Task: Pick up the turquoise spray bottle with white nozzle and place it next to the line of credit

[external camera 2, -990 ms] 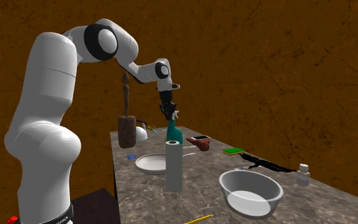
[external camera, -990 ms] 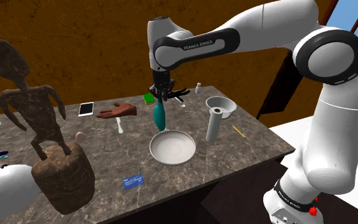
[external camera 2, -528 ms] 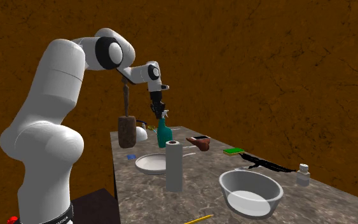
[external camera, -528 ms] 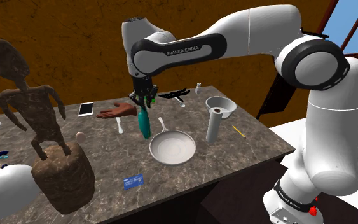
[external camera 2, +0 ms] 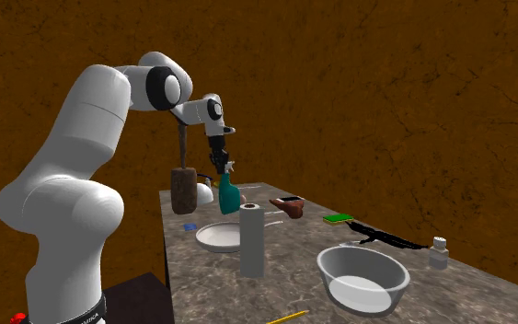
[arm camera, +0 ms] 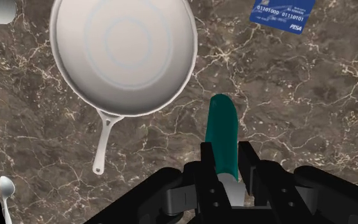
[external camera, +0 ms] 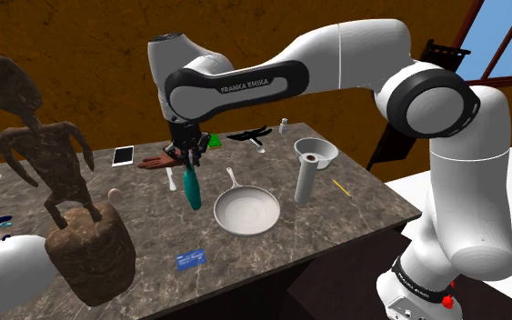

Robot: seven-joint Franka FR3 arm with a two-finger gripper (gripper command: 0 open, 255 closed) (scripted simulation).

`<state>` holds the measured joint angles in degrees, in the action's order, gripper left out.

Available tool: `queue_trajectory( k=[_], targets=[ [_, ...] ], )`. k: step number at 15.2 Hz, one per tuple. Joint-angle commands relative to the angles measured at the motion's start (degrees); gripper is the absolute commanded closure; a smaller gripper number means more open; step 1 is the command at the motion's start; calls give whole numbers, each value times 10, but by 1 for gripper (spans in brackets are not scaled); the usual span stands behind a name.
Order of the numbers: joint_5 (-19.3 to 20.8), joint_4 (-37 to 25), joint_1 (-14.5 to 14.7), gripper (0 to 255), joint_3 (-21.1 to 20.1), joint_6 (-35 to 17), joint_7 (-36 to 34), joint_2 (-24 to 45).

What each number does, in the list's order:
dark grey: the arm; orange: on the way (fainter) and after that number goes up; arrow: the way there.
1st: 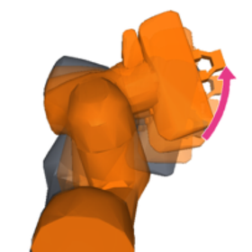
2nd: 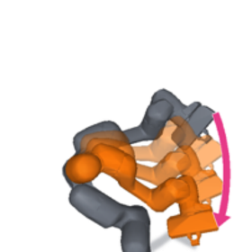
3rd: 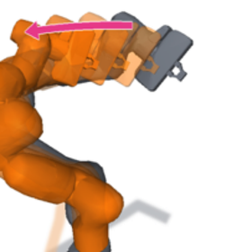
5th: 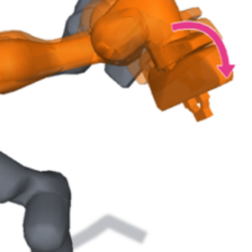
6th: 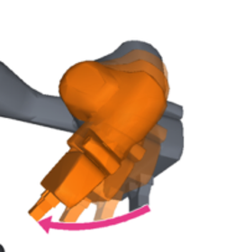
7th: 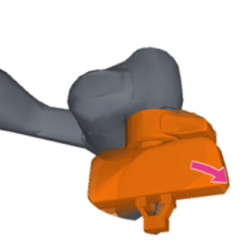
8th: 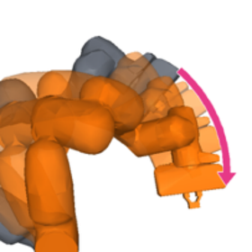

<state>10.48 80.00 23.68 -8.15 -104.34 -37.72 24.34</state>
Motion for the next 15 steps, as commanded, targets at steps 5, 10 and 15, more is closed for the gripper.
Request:
queue_trajectory(
  k=[5,10,15],
  targets=[
    [3,37,-1,255,1,-42,-7,6],
    [4,49,-1,255,1,-58,-9,9],
    [4,49,-1,0,1,-58,-9,9]
  ],
)
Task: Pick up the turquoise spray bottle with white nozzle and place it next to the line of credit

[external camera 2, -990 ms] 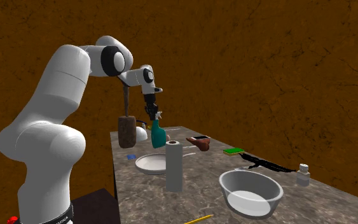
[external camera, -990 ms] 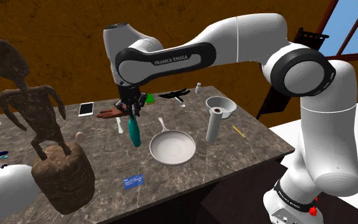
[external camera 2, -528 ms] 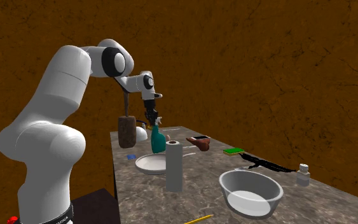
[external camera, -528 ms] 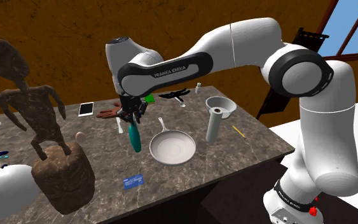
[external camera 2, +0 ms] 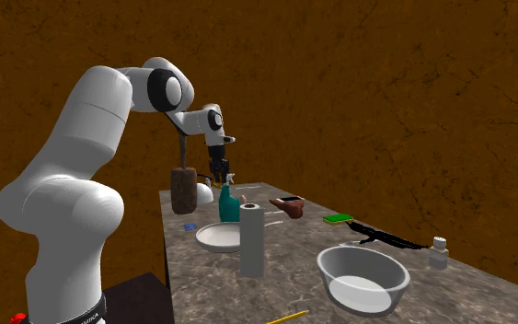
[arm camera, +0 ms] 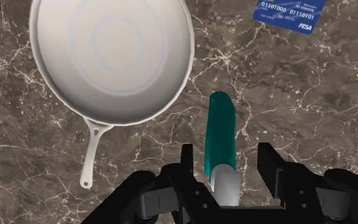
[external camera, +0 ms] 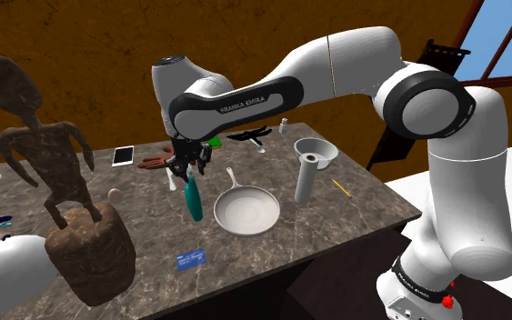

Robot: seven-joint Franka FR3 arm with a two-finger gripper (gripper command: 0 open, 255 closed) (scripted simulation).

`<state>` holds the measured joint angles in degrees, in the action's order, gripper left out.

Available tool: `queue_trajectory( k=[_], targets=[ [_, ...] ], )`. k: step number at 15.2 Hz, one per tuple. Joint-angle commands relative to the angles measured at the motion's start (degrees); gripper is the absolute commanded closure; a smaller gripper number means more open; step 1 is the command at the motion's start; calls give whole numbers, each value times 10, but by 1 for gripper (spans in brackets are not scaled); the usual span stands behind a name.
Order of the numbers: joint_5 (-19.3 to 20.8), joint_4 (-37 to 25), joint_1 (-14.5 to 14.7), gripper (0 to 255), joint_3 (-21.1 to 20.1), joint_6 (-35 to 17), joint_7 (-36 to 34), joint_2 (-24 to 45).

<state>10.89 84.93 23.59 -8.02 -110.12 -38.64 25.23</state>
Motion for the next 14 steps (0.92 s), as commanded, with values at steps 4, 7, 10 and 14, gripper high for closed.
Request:
queue_trajectory(
  k=[4,7,10,14],
  targets=[
    [0,0,0,0,0,0,0,0],
    [-2,-28,3,0,-2,35,2,-7],
    [-4,-58,6,0,-3,68,4,-10],
    [-4,-58,6,0,-3,68,4,-10]
  ],
)
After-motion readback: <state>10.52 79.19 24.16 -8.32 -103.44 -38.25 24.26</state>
